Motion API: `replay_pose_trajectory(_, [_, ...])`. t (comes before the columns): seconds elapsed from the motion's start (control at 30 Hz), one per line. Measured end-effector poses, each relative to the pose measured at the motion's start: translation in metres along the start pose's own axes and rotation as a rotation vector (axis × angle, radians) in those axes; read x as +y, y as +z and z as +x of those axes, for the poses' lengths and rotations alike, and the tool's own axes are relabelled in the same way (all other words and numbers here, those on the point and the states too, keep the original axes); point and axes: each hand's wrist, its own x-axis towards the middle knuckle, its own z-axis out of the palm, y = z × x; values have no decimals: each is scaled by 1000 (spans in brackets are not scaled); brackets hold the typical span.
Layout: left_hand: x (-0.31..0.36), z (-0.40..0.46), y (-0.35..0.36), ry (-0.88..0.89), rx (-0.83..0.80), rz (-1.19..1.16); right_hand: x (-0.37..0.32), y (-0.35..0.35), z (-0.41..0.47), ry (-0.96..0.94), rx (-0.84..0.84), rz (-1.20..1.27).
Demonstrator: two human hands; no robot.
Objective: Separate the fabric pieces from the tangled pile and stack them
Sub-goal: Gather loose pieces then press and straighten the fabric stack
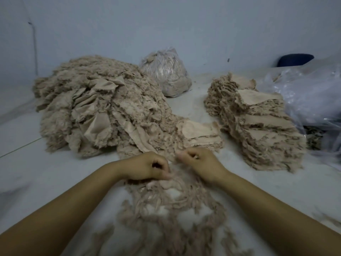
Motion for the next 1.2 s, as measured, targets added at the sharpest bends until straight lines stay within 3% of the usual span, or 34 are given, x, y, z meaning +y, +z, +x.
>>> replay_pose_trajectory(0.1, [8,-6,-1,45,97,-226,-4,8,-12,68,-247,222])
replay_pose_trajectory(0.2, [12,-8,1,28,179,-380,-3,4,-13,145,-232,548])
replay_pose_trajectory(0.27, [12,-12,0,9,201,-455,-6,-2,-15,174,-230,634])
replay_pose_trajectory(0.33, [9,-15,-6,-14,295,-387,-4,-14,-18,135,-316,551])
replay_pose_trajectory(0.43, [-2,-23,-21,-144,484,-70,-9,-39,-22,116,-623,135])
replay_pose_trajectory(0.47, [-5,-27,-25,-227,478,24,-11,-41,-20,117,-596,21])
replay_pose_trajectory(0.53, [-12,-35,-22,-385,347,148,-15,-30,-12,108,-332,-52])
replay_pose_trajectory(0.6, [-15,-38,-15,-398,248,214,-18,-4,-4,76,-175,-144])
replay_pose_trajectory(0.73, [-17,-58,-29,-450,242,-79,-4,20,4,70,-154,-413])
replay_pose_trajectory(0.9, [-29,-91,-54,-584,215,-33,1,6,5,157,104,-37])
replay_pose_trajectory(1.03, [-23,-81,-51,-472,186,-61,-15,23,-9,-42,-51,139])
replay_pose_trajectory(1.2, [-11,-83,-44,-319,-31,-122,-23,38,-16,-152,-280,-114])
